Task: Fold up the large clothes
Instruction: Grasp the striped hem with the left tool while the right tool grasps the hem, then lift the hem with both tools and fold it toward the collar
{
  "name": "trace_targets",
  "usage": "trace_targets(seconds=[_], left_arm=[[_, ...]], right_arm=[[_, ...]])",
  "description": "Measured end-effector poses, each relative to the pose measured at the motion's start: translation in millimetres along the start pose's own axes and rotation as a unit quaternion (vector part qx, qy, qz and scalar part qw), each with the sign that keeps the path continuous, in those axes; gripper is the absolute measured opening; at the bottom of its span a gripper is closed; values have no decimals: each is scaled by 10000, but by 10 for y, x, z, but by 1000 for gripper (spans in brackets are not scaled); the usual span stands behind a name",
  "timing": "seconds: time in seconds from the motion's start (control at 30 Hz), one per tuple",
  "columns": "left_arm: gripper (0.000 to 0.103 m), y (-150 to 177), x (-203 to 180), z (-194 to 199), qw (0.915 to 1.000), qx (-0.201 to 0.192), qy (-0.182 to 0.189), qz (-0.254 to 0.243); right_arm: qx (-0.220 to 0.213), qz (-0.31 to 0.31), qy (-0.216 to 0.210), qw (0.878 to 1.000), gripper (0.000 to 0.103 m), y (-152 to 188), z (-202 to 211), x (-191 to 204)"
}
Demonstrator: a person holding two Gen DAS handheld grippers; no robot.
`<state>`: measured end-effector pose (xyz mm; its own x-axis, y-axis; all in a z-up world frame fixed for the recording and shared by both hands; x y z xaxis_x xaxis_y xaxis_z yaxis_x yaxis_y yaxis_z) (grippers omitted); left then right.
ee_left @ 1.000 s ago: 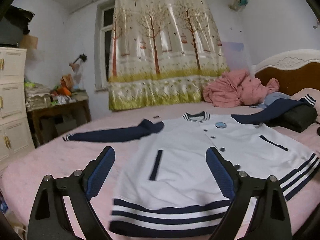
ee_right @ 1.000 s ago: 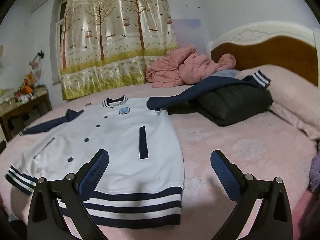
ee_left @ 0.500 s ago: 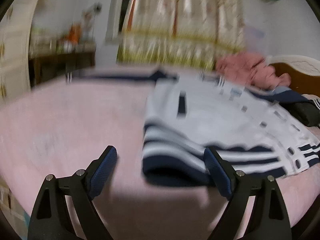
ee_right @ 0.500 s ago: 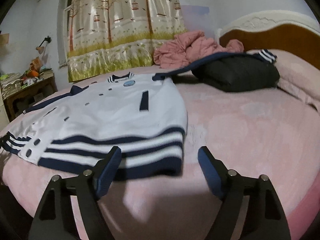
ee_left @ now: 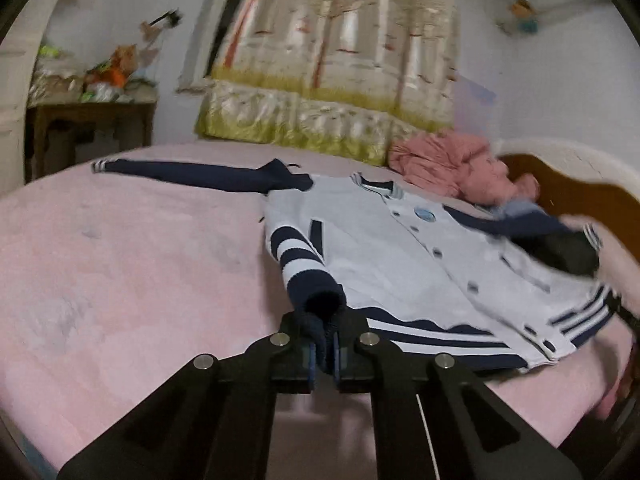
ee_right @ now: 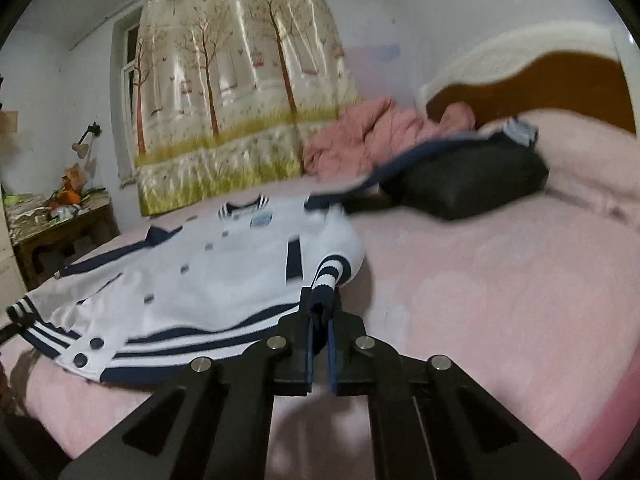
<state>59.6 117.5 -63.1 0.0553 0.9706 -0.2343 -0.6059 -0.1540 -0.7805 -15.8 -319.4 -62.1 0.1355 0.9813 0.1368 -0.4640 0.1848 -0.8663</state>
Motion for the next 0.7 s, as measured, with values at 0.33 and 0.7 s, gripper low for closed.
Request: trace_targets(seconds=[0.33, 0.7], left_arm=[[6, -954, 163, -1203, 9819, 1578, -609, 853], [62, -891, 206, -1593, 9894, 1292, -199, 629]], right_arm=[[1723, 233, 646, 9826, 5, -875, -1498, 261], [2136, -356, 105, 9762, 33, -913, -2074, 71]])
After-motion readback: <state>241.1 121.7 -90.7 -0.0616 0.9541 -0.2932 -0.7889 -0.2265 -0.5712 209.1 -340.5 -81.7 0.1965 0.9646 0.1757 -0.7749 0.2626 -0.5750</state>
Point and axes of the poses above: each gripper's, at about its wrist camera, not at the fingertips, and z roughly against the way its jaws point, x to its left, y to its underside, the point moved 6 cm from there along -z, roughly the way its jaws point, and after that the axes turned 13 degrees about x, right-handed, at the moved point
